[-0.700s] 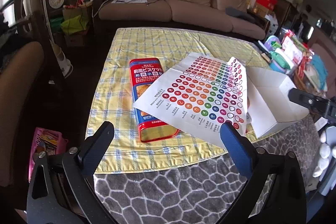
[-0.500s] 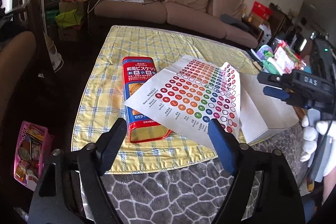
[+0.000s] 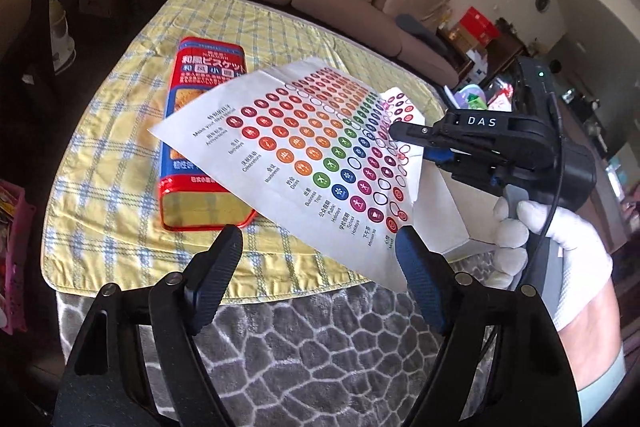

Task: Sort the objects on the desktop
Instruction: 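Grasp the white sticker sheet edge with the right gripper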

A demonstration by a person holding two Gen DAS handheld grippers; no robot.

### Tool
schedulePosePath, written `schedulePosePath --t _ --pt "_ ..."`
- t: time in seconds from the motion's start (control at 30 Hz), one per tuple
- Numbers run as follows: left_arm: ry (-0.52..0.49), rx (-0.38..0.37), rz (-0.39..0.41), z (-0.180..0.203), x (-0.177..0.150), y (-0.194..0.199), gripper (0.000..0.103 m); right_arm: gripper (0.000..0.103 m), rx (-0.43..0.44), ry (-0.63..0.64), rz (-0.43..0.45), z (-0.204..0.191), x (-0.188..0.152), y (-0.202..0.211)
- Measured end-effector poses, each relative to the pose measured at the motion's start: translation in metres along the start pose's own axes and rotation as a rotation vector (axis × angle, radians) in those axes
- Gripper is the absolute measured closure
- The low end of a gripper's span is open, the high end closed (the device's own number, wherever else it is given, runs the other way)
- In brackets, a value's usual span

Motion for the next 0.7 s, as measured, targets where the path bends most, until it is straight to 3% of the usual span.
schedulePosePath --t 0.07,0.1,0.2,0.3,0.47,0.53,0.6,0.7 --pt "0.027 -0.048 -0.018 -0.002 -0.001 -0.008 0.034 0.091 0.015 0.016 0.008 0.001 -0.004 0.004" --pt "0.034 -0.052 -0.024 -0.003 -0.001 -0.011 0.045 0.091 0.015 0.022 0.006 0.001 -0.006 0.005" --pt "0.036 -0.047 -0.037 -0.002 -0.001 -0.018 0.062 0.091 0.054 0.023 0.009 0.002 -0.015 0.014" --pt "0.019 -0.051 -0.033 0.004 -0.001 -0.018 0.072 0.091 0.094 0.028 0.024 0.002 -0.023 0.026" --pt "-0.039 -0.041 -0.017 0.021 0.003 -0.012 0.080 0.091 0.095 0.054 0.018 0.001 -0.031 0.034" --pt "-0.003 -0.043 -0.029 0.021 0.004 -0.015 0.080 0.090 0.089 0.030 0.004 0.004 -0.033 0.032" --pt "0.065 -0.049 -0.034 0.014 0.004 -0.018 0.057 0.087 0.083 -0.002 0.001 0.008 -0.035 0.029" --pt "0.123 -0.081 -0.043 0.005 0.001 -0.027 0.049 0.077 0.067 -0.012 -0.017 0.011 -0.035 0.020"
Point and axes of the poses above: each gripper's, at about its wrist camera, not at the fingertips, and y roughly against the way its jaws point, z to its right, x to its top, the point moved 1 cm from there along -y, roughly the way its jaws point, and after that the axes turned 7 degrees about -z, right-handed, at the moved point
